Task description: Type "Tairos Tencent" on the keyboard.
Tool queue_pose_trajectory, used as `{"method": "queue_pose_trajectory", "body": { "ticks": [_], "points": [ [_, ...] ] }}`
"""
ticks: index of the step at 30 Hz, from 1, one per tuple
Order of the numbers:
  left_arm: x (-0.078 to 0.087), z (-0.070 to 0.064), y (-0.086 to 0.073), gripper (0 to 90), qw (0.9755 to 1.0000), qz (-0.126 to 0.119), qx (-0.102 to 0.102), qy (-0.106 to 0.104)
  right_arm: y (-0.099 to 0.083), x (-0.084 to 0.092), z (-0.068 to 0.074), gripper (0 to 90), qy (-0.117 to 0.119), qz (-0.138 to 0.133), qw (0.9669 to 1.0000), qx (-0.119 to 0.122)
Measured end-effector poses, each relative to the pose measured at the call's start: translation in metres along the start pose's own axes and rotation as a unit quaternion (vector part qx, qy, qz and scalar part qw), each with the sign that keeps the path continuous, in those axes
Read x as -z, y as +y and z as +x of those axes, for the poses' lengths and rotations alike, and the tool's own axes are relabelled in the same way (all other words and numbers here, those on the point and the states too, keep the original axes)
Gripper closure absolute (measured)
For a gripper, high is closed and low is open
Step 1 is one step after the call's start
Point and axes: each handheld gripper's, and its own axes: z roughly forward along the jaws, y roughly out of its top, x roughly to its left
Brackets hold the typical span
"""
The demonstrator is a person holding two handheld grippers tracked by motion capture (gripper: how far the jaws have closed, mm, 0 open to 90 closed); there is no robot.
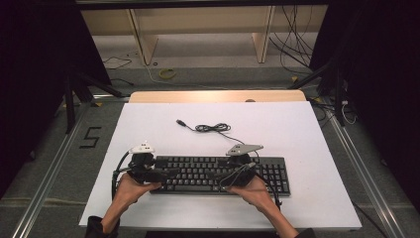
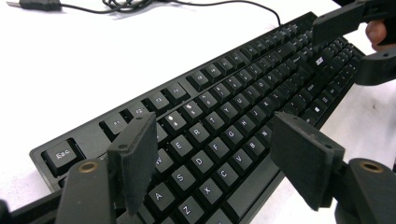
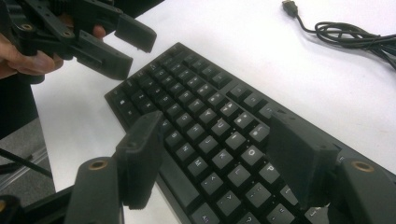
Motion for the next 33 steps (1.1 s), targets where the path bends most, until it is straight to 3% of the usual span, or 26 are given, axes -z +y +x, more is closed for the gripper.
{"method": "queue_pose_trajectory", "body": {
  "ticks": [11, 25, 33],
  "points": [
    [0.004, -0.005, -0.005, 29.6, 0.9997, -0.023, -0.005, -0.006, -0.004, -0.007, 0.005, 44.5, 0.013, 0.011, 0.9998, 0.006],
    [0.008, -0.010, -0.013, 29.3, 0.9991, -0.043, -0.004, -0.007, -0.005, -0.014, 0.015, 66.9, 0.032, 0.015, 0.9991, 0.023],
    [0.012, -0.007, -0.019, 29.4, 0.9985, -0.055, 0.000, -0.003, -0.007, -0.022, 0.023, 78.6, 0.037, 0.030, 0.9982, 0.037]
  ]
}}
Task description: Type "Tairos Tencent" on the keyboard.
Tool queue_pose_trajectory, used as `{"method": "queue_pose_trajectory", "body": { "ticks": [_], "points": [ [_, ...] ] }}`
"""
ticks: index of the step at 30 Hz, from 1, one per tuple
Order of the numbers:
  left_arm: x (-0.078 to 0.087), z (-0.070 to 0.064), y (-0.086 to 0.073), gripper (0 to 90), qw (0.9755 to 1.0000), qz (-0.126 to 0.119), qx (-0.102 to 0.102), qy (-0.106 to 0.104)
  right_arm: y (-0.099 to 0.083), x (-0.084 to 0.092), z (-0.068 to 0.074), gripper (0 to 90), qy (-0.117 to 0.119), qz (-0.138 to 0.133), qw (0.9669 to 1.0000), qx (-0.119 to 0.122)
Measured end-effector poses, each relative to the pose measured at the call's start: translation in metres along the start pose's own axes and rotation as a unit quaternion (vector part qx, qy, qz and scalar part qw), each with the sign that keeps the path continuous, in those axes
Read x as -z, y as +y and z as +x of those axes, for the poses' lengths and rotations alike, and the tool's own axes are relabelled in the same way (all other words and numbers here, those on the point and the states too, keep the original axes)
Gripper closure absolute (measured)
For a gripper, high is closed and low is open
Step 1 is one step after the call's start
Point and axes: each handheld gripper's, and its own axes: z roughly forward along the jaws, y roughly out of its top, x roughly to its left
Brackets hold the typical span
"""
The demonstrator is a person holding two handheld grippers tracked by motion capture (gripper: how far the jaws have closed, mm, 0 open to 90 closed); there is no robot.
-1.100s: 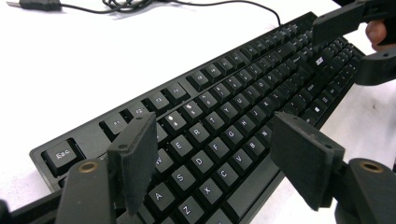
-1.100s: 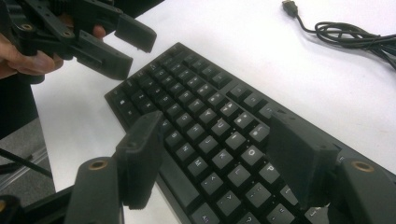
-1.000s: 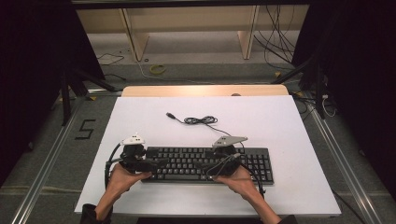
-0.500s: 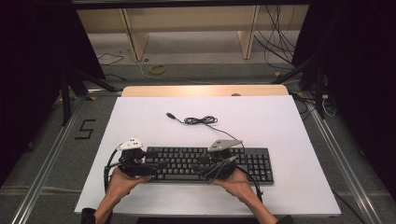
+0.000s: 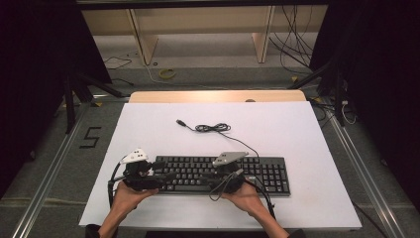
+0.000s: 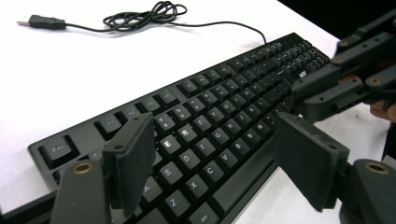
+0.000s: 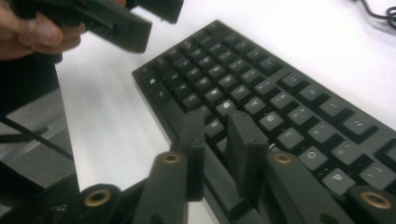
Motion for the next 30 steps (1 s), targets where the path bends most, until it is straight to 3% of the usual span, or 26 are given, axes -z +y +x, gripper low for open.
{"method": "queue_pose_trajectory", "body": {
  "ticks": [7, 30],
  "points": [
    [0.004, 0.002, -0.003, 29.7, 1.0000, -0.005, -0.002, 0.003, -0.002, -0.011, 0.008, 90.0, -0.006, 0.020, 0.9997, 0.015],
    [0.006, 0.000, -0.012, 30.0, 1.0000, -0.003, 0.005, 0.004, -0.005, -0.027, 0.009, 90.0, -0.023, 0.052, 0.9981, 0.025]
  ]
}}
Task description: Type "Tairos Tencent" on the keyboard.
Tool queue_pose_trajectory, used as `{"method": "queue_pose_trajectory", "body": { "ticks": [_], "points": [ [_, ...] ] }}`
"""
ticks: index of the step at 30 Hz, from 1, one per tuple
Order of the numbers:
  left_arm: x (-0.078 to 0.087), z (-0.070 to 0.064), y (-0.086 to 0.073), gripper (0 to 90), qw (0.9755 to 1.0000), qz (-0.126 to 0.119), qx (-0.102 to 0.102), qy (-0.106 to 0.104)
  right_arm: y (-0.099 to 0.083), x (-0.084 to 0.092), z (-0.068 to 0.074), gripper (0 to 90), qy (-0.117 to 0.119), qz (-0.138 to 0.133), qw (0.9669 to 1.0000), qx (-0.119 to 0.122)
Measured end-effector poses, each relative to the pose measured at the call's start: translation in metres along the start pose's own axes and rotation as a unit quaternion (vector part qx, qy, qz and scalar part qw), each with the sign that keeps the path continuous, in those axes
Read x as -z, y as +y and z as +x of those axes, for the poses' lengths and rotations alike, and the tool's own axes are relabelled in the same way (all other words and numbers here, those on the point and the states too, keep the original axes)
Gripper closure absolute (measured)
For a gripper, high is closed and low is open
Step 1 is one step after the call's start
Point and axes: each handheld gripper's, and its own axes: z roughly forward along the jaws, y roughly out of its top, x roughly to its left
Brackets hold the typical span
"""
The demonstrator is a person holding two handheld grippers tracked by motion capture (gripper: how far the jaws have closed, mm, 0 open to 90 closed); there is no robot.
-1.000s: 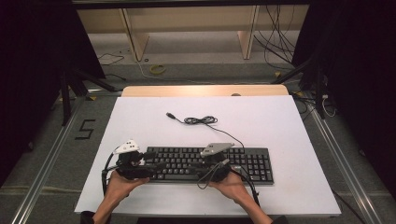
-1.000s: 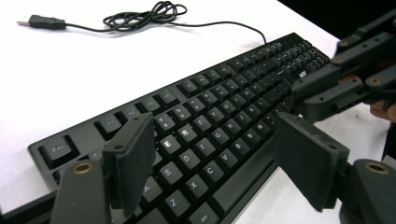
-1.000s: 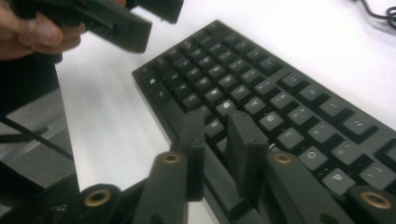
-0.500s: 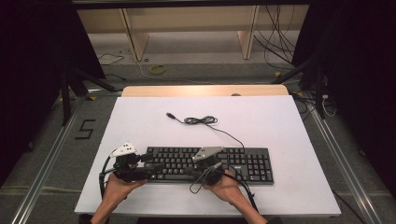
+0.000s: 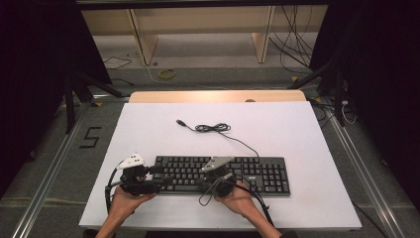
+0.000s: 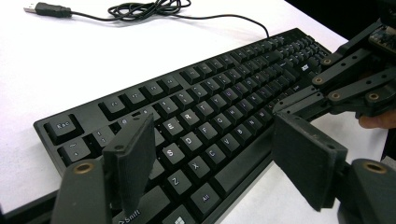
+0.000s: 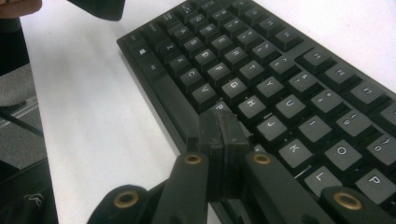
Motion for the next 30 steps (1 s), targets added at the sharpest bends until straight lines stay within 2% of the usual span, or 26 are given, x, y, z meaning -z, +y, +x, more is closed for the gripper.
{"method": "queue_pose_trajectory", "body": {
  "ticks": [10, 15, 23, 27, 30],
  "points": [
    [0.000, 0.001, -0.001, 30.1, 1.0000, 0.004, 0.000, 0.000, -0.001, -0.006, 0.001, 90.0, 0.001, 0.010, 0.9999, 0.003],
    [-0.001, 0.001, -0.001, 30.1, 1.0000, 0.005, 0.002, 0.000, -0.003, -0.012, 0.001, 90.0, -0.002, 0.026, 0.9996, 0.007],
    [-0.001, 0.002, -0.001, 30.1, 1.0000, 0.006, 0.003, 0.001, -0.004, -0.013, 0.002, 90.0, -0.002, 0.025, 0.9996, 0.010],
    [0.000, 0.002, -0.001, 30.0, 1.0000, 0.004, 0.003, 0.001, -0.003, -0.011, 0.001, 90.0, 0.004, 0.024, 0.9997, -0.001],
    [0.000, 0.002, -0.001, 30.0, 1.0000, 0.004, 0.004, 0.000, -0.001, -0.005, -0.001, 88.5, 0.009, 0.005, 0.9999, -0.010]
  ]
}}
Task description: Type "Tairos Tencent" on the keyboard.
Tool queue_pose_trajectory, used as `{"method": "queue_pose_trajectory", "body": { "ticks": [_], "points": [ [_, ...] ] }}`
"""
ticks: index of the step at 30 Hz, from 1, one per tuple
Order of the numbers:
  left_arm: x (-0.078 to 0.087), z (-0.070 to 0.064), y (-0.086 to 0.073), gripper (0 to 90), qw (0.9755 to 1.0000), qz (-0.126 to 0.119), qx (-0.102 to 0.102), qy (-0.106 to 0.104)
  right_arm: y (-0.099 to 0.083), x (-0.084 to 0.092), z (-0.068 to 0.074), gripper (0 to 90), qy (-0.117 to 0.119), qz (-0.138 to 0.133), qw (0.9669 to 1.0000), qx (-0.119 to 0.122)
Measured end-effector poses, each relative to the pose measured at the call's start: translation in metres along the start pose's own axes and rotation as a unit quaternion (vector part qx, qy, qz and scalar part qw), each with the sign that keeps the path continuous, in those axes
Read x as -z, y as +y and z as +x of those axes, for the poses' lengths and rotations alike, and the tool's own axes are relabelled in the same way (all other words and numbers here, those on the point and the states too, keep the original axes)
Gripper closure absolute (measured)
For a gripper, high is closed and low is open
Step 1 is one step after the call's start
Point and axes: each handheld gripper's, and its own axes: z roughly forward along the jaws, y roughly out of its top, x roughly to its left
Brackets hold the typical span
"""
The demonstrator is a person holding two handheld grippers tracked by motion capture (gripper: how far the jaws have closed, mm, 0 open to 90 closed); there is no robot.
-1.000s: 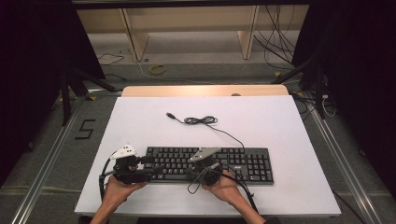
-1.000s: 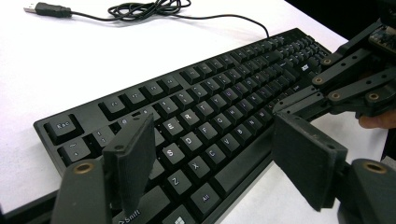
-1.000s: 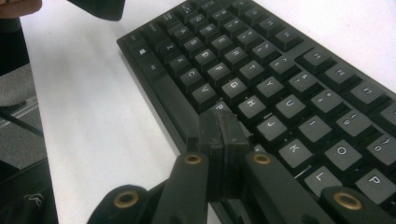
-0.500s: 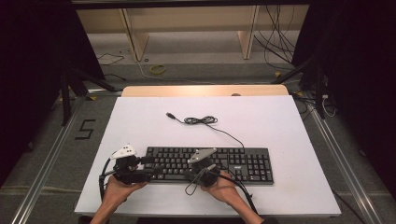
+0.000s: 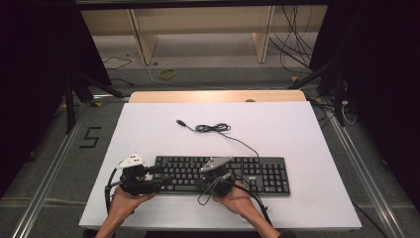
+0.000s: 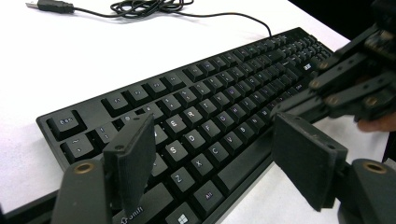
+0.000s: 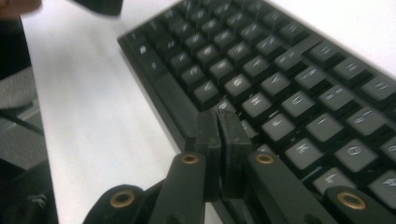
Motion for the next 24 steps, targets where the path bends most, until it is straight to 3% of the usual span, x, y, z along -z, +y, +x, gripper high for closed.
{"method": "queue_pose_trajectory", "body": {
  "ticks": [4, 9, 24],
  "points": [
    [0.000, -0.001, 0.000, 30.0, 1.0000, 0.000, -0.001, 0.000, 0.003, 0.009, -0.004, 85.7, 0.008, -0.018, 0.9997, -0.016],
    [0.000, 0.000, 0.001, 29.8, 1.0000, -0.001, 0.001, 0.000, 0.005, 0.015, -0.009, 79.4, 0.001, -0.034, 0.9993, -0.013],
    [0.001, 0.003, 0.001, 29.9, 1.0000, 0.003, 0.006, 0.005, 0.011, 0.021, -0.020, 61.3, -0.006, -0.044, 0.9986, -0.027]
  ]
}}
